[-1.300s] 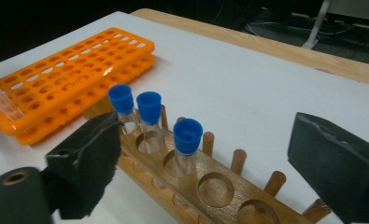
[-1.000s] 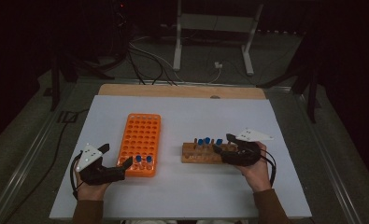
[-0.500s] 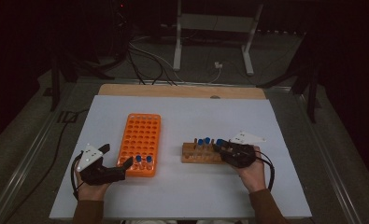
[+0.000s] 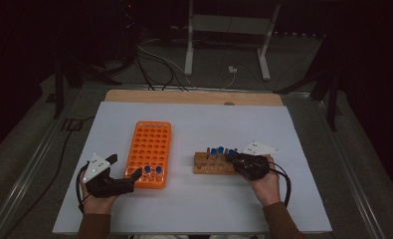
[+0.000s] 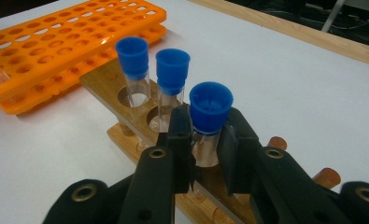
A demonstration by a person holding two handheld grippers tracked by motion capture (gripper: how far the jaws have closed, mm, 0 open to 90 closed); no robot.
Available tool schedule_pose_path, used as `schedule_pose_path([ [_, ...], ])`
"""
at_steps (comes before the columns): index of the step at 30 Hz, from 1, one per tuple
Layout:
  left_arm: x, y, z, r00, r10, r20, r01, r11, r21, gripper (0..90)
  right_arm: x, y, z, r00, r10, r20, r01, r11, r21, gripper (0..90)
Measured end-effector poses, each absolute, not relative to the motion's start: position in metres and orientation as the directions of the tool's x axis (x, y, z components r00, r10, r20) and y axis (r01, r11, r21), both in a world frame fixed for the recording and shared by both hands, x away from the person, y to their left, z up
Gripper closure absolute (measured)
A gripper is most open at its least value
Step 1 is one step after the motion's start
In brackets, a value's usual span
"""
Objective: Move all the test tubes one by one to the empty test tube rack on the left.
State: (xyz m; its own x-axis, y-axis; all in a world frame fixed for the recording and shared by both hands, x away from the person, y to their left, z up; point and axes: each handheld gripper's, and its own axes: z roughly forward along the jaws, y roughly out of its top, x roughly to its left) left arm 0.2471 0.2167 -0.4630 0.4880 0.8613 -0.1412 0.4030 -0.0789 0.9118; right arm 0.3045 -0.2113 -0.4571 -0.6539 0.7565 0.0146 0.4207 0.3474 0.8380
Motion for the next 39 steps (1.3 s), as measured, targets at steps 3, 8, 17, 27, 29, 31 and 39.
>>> schedule_pose_path([
  [3, 0.247, 0.217, -0.463, 0.488, 0.861, -0.143, 0.404, -0.078, 0.911, 0.5, 0.304, -0.212, -0.456, -0.65, 0.76, 0.011, 0.419, 0.347, 0.839, 76.7],
  [8, 0.247, 0.216, -0.464, 0.489, 0.861, -0.14, 0.406, -0.083, 0.91, 0.5, 0.304, -0.213, -0.449, -0.647, 0.762, 0.011, 0.414, 0.339, 0.845, 76.8],
  [17, 0.247, 0.215, -0.464, 0.49, 0.86, -0.139, 0.409, -0.086, 0.908, 0.4, 0.302, -0.217, -0.434, -0.653, 0.757, 0.013, 0.396, 0.326, 0.858, 76.7],
  [27, 0.247, 0.216, -0.464, 0.488, 0.862, -0.141, 0.409, -0.083, 0.909, 0.5, 0.304, -0.219, -0.415, -0.652, 0.758, 0.024, 0.394, 0.312, 0.865, 76.8],
  [29, 0.247, 0.216, -0.464, 0.489, 0.86, -0.144, 0.41, -0.081, 0.909, 0.4, 0.305, -0.22, -0.41, -0.655, 0.755, 0.033, 0.395, 0.305, 0.866, 76.9],
  [31, 0.247, 0.215, -0.464, 0.491, 0.859, -0.144, 0.412, -0.083, 0.908, 0.5, 0.305, -0.22, -0.407, -0.655, 0.755, 0.037, 0.396, 0.302, 0.867, 76.8],
  [39, 0.249, 0.216, -0.462, 0.489, 0.86, -0.145, 0.408, -0.078, 0.91, 0.4, 0.302, -0.218, -0.394, -0.665, 0.746, 0.028, 0.382, 0.307, 0.872, 76.8],
])
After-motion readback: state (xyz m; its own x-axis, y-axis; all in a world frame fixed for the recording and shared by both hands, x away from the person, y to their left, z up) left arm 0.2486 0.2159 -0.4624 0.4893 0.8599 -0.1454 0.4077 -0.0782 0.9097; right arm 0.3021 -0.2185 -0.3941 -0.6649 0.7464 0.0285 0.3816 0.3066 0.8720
